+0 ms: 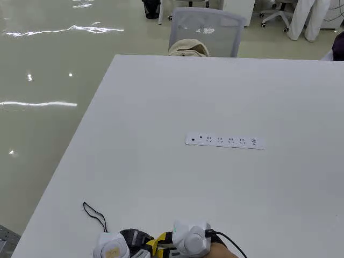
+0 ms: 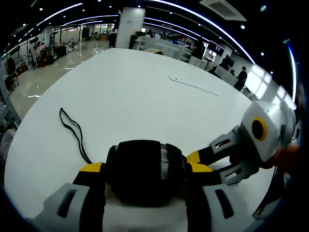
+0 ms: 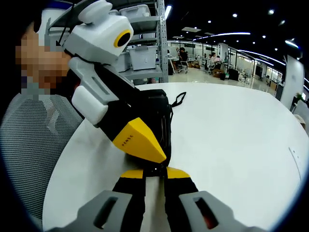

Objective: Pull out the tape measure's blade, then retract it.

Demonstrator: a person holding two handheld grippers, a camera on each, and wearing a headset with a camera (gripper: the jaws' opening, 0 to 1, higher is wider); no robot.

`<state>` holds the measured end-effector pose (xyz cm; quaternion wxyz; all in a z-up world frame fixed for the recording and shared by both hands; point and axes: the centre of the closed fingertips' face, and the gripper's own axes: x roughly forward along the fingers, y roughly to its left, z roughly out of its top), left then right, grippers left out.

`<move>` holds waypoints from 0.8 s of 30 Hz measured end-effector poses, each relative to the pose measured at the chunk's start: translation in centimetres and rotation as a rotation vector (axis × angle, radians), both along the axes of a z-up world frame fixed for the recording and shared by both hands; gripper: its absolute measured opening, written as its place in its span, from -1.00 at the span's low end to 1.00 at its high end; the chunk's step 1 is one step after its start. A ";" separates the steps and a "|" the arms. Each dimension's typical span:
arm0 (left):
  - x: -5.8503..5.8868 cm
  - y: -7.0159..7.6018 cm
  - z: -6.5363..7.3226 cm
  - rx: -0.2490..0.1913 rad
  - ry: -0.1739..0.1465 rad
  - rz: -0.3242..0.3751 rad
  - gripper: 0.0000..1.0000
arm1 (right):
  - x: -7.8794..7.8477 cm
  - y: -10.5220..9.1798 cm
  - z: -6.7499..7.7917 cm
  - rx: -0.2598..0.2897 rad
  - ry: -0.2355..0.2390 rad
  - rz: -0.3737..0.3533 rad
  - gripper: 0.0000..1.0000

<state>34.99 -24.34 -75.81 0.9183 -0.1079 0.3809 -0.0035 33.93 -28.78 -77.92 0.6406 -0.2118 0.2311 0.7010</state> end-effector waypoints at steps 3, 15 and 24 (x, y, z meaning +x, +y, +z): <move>0.0 0.0 -0.1 -0.002 -0.002 0.002 0.30 | 0.0 0.0 0.1 -0.003 0.001 -0.001 -0.74; -0.2 0.0 0.1 -0.011 0.001 0.005 0.28 | 0.1 0.1 0.0 -0.019 -0.022 0.000 -0.73; -0.4 -0.1 0.1 0.002 0.004 -0.016 0.27 | 0.2 0.0 0.0 -0.028 -0.025 -0.014 -0.70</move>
